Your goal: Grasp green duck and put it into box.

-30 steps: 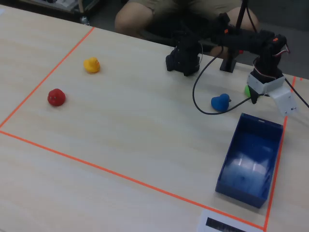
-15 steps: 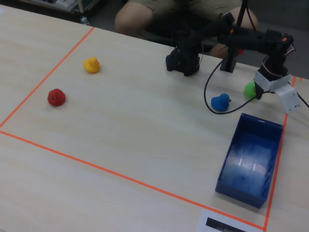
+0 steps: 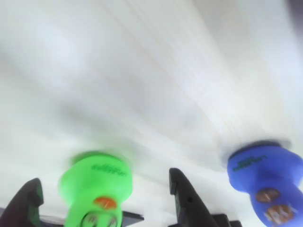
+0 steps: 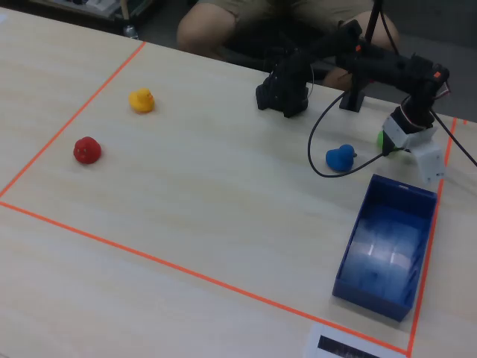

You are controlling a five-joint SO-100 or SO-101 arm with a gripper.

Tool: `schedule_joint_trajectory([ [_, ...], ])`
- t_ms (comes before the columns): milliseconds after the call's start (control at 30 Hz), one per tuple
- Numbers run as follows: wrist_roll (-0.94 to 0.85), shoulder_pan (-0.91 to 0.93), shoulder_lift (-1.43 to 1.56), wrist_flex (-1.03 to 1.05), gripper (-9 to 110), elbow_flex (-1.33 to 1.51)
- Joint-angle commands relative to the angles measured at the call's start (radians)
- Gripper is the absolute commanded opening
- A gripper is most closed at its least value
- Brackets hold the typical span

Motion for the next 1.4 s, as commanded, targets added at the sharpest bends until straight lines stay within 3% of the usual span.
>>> schedule_joint_trajectory([
  [0, 0.006, -0.017, 0.124, -0.046, 35, 0.107],
  [533, 0.040, -0.063, 0.264, -0.152, 34, 0.400],
  [1100, 0.118, -0.169, 0.279, -0.175, 33, 0.488],
  [1167, 0.118, -0.169, 0.282, -0.172, 29, 0.503],
  [1300, 0.126, -0.161, 0.276, -0.150, 1, 0.518],
  [1367, 0.112, -0.158, 0.276, -0.140, 0, 0.537],
])
